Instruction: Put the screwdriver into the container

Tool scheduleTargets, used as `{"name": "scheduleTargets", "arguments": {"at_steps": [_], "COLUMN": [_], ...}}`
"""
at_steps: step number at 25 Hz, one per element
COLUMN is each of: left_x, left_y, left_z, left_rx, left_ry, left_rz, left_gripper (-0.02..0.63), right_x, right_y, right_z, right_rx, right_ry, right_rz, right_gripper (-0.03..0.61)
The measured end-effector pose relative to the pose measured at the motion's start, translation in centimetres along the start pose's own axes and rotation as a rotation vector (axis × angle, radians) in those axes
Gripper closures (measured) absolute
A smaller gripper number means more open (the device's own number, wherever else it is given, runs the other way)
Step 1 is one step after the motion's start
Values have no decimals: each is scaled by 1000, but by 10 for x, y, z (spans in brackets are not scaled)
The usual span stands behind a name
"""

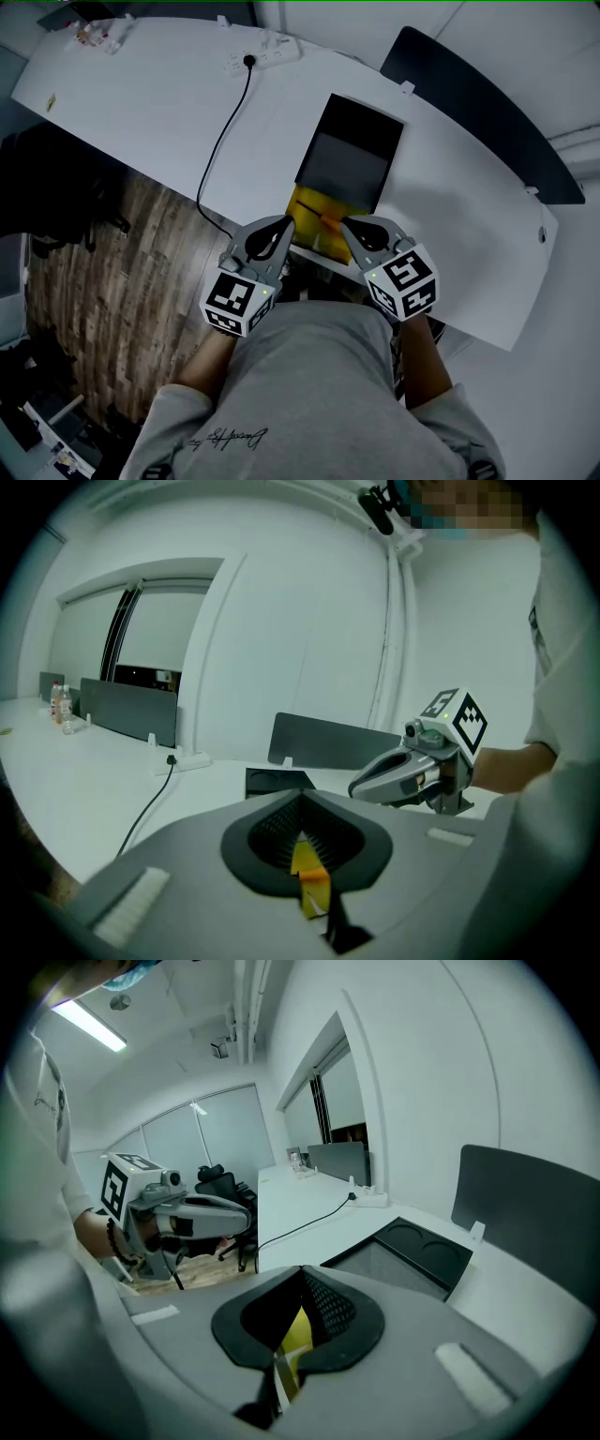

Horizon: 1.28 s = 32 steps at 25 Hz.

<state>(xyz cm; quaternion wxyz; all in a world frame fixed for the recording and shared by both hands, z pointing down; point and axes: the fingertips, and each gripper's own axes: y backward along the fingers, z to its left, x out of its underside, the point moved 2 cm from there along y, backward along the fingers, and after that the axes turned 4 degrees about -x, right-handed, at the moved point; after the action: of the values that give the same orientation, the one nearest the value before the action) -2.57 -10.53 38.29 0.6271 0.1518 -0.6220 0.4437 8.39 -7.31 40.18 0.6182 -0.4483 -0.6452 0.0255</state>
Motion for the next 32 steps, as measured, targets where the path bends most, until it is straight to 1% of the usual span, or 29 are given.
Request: {"name": "scheduleTargets", "arguments": {"at_steps": [5, 10, 18, 32], "left_x": [-5, -10, -12, -14], "left_y": [1, 0, -1, -2], "left_z": [-3, -6, -5, -9], "left_rx": [-4, -3, -13, -6], "left_ry": [-12, 33, 17, -2], "left_rz": [-1, -11, -5, -11], "left_gripper": [614, 614, 614, 614], "right_x": [-8, -12, -15, -16], "right_y": [6, 6, -4, -4], "right_z": [3, 10, 20, 13], "right_rx": [-14, -38, -77, -62], "right_ry": [0, -8, 6, 10], "right_rz": [-46, -77, -75, -71], "right_gripper": [565, 565, 565, 565]}}
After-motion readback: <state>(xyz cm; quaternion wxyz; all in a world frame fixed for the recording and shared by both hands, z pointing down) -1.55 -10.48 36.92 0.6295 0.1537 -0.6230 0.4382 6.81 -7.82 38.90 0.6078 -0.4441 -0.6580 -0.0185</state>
